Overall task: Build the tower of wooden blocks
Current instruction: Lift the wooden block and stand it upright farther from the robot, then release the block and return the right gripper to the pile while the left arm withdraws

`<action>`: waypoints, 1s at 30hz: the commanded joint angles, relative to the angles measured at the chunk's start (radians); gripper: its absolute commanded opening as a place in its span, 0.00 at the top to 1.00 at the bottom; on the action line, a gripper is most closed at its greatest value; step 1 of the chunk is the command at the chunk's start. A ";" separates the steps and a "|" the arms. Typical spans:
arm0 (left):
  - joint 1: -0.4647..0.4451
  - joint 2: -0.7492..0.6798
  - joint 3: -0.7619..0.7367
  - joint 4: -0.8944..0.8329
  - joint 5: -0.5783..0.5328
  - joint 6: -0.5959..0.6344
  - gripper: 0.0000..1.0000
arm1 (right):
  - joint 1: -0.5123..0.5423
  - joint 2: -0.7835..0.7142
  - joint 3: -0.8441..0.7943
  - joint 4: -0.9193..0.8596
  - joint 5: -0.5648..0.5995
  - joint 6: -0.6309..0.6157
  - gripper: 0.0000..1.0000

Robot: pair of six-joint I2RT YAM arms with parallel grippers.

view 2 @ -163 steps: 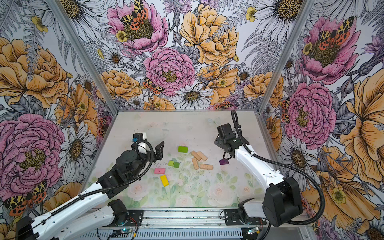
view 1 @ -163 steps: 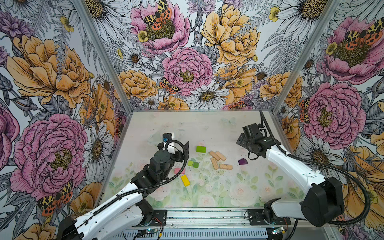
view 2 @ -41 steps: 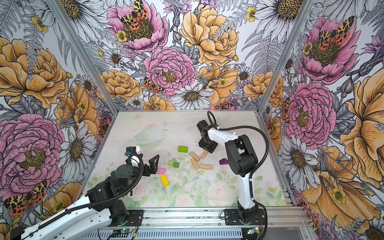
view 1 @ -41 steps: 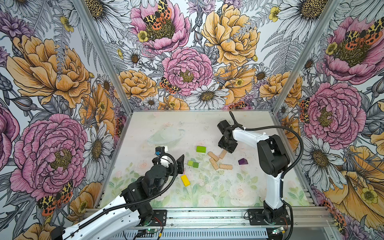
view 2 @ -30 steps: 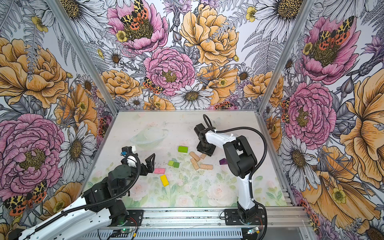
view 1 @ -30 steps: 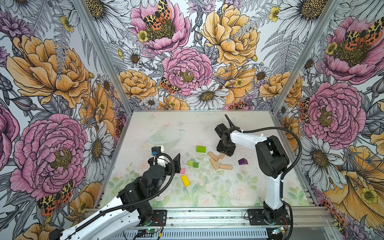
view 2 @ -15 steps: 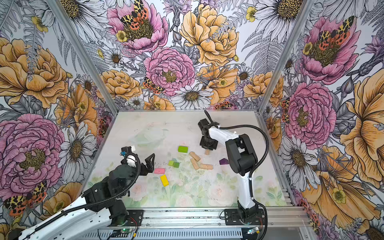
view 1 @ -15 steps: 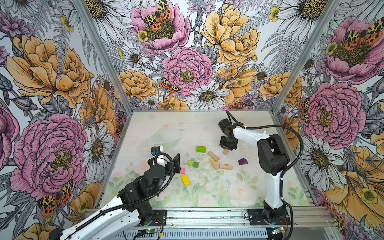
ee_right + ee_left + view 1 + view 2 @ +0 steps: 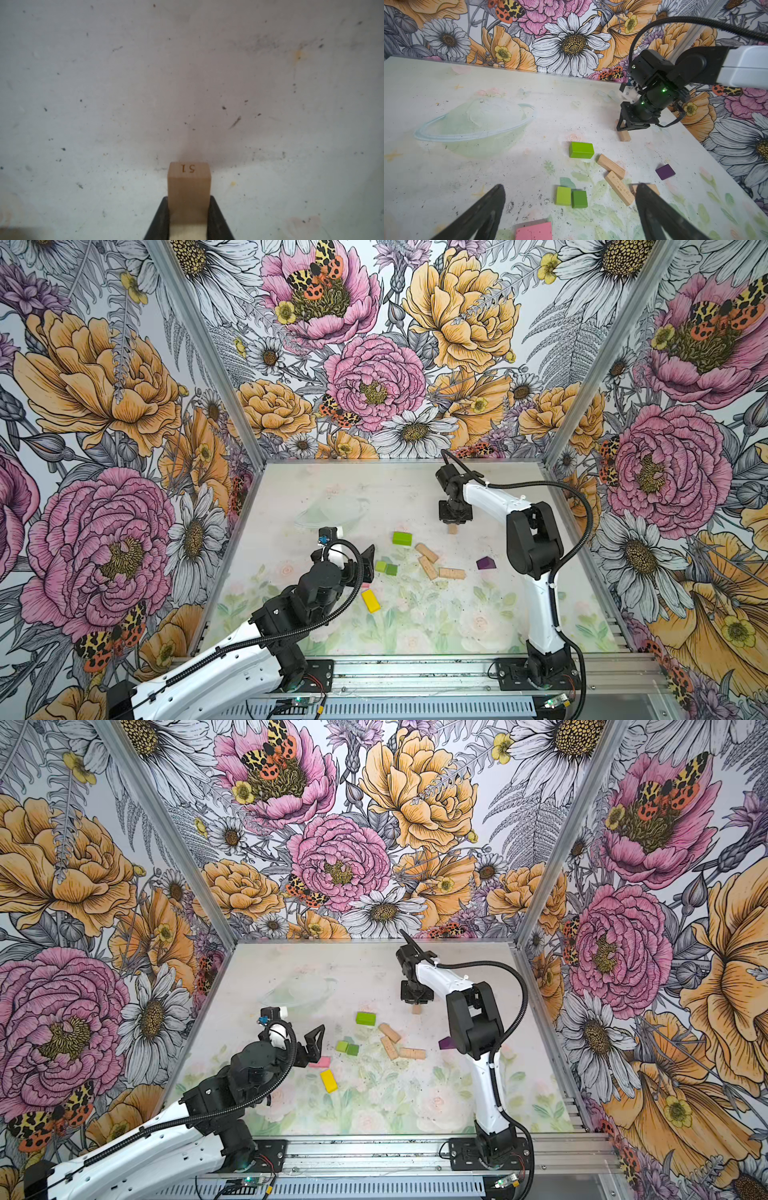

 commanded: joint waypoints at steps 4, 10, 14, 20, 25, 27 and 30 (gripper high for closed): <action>-0.021 0.010 0.015 0.124 0.067 0.056 0.01 | -0.005 0.042 0.046 -0.031 0.021 -0.095 0.76; -0.023 0.047 0.032 0.133 0.065 0.066 0.01 | -0.006 0.045 0.044 -0.030 0.026 -0.117 0.52; -0.030 0.066 0.051 0.122 0.057 0.068 0.01 | -0.005 -0.003 0.032 -0.030 0.020 -0.116 0.47; -0.082 0.065 0.065 0.068 0.023 0.044 0.01 | 0.009 -0.169 -0.028 -0.028 -0.040 -0.136 0.46; -0.197 0.054 0.048 0.019 -0.009 -0.026 0.03 | 0.075 -0.301 -0.144 -0.011 -0.060 -0.146 0.46; -0.268 0.051 0.032 0.015 -0.055 -0.063 0.04 | 0.101 -0.343 -0.206 0.019 -0.079 -0.142 0.47; -0.379 0.041 0.009 0.015 -0.070 -0.094 0.04 | 0.112 -0.398 -0.319 0.088 -0.138 -0.119 0.47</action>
